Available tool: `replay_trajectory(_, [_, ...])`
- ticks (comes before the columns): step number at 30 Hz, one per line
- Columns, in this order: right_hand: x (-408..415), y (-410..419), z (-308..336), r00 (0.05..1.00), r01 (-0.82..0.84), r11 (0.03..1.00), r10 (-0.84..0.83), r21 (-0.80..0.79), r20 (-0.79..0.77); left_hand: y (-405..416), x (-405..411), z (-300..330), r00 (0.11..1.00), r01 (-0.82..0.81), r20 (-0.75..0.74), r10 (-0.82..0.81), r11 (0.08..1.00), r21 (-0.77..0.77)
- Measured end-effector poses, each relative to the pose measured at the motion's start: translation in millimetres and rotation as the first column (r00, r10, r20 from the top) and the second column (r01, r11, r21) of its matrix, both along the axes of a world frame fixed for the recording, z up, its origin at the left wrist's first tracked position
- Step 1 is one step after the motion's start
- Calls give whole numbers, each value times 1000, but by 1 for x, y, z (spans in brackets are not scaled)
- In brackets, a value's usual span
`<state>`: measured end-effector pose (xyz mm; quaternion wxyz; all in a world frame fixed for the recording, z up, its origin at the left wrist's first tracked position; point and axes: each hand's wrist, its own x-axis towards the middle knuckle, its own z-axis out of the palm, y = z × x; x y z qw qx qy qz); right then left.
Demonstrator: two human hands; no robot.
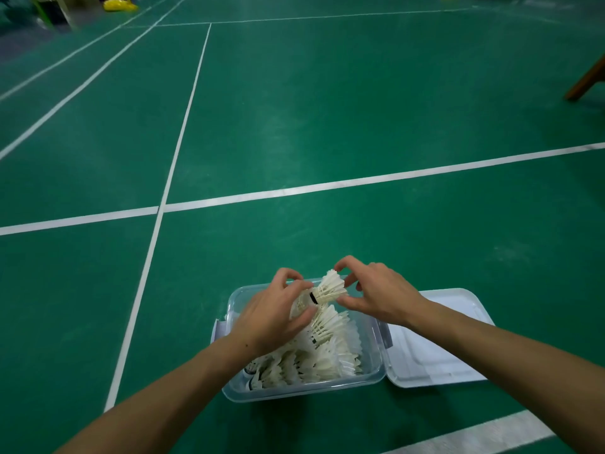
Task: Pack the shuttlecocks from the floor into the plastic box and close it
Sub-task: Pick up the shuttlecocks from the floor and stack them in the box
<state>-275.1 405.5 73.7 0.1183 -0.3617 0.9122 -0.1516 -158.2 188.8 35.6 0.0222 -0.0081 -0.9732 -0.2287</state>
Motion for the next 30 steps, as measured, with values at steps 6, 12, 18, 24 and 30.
replay_trajectory(6, [2, -4, -1, 993, -13, 996, 23, 87, -113, 4, -1, 4, 999, 42, 13, -41, 996, -80])
replay_trajectory(12, [4, -5, -12, 982, 45, 982, -10, 184, -189, 3, -4, -3, 999, 39, -4, -39, 995, -87])
replay_trajectory(18, [4, -8, -11, 986, 61, 980, -30, 191, -162, 3, -3, -3, 995, 95, 45, -90, 986, -137])
replay_trajectory(24, [7, -8, -16, 994, 76, 987, -63, 142, -95, 5, -5, -11, 996, 92, 16, -91, 982, -164])
replay_trajectory(30, [8, -1, -15, 997, 42, 995, -36, 86, -61, 5, -7, -15, 999, 44, 18, -42, 993, -109])
